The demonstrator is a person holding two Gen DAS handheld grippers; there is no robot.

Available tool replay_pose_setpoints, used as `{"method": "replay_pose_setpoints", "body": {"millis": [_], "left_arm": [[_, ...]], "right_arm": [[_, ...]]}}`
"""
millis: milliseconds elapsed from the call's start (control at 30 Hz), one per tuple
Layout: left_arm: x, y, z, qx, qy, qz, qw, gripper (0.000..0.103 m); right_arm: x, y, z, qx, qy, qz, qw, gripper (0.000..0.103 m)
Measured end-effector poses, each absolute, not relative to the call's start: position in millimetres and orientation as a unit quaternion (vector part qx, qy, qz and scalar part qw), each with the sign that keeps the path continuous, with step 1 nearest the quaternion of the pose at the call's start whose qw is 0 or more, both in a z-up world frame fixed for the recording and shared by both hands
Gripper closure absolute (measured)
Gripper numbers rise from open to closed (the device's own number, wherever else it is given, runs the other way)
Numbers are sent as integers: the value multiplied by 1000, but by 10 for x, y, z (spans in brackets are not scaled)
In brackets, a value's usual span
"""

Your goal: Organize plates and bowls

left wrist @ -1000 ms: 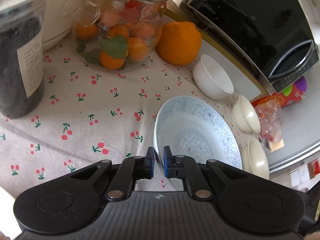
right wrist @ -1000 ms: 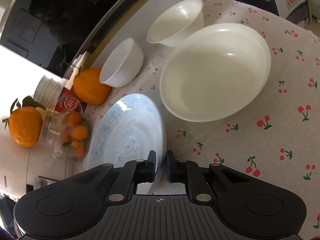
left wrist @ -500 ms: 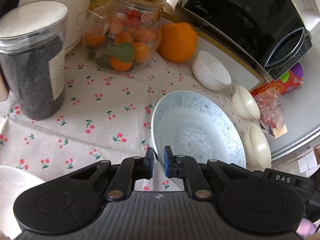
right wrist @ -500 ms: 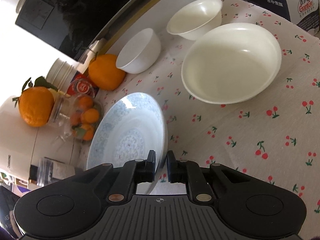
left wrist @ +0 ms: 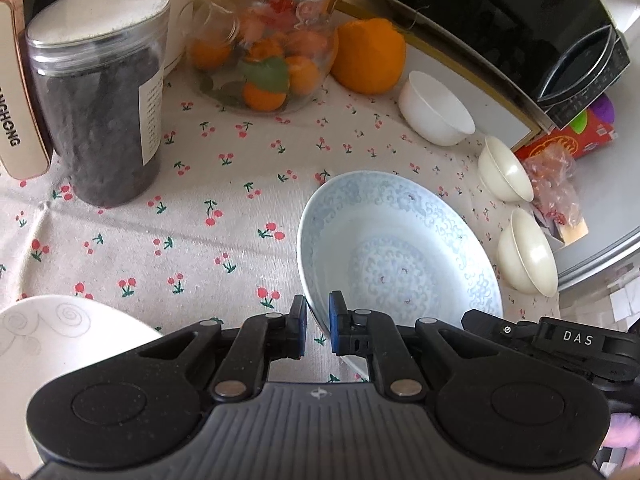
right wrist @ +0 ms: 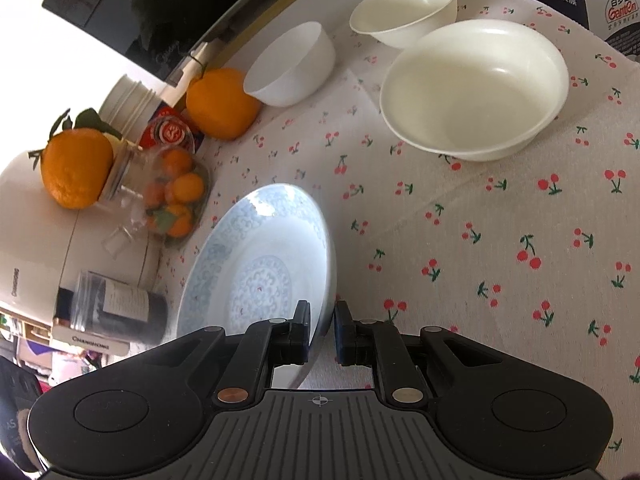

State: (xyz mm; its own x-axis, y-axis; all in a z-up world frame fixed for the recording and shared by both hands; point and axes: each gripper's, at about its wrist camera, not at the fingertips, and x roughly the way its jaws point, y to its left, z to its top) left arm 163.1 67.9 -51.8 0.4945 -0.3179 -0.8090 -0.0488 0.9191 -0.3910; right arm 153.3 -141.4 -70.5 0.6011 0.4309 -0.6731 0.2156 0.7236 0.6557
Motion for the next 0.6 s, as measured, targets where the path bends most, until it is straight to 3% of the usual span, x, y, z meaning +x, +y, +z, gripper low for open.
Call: {"method": "replay_pose_setpoints", "body": {"millis": [600], "left_arm": [[1655, 627, -571, -158, 486, -76, 857, 93]], "right_arm": [[1588, -1376, -784, 334, 448, 62, 827, 91]]}}
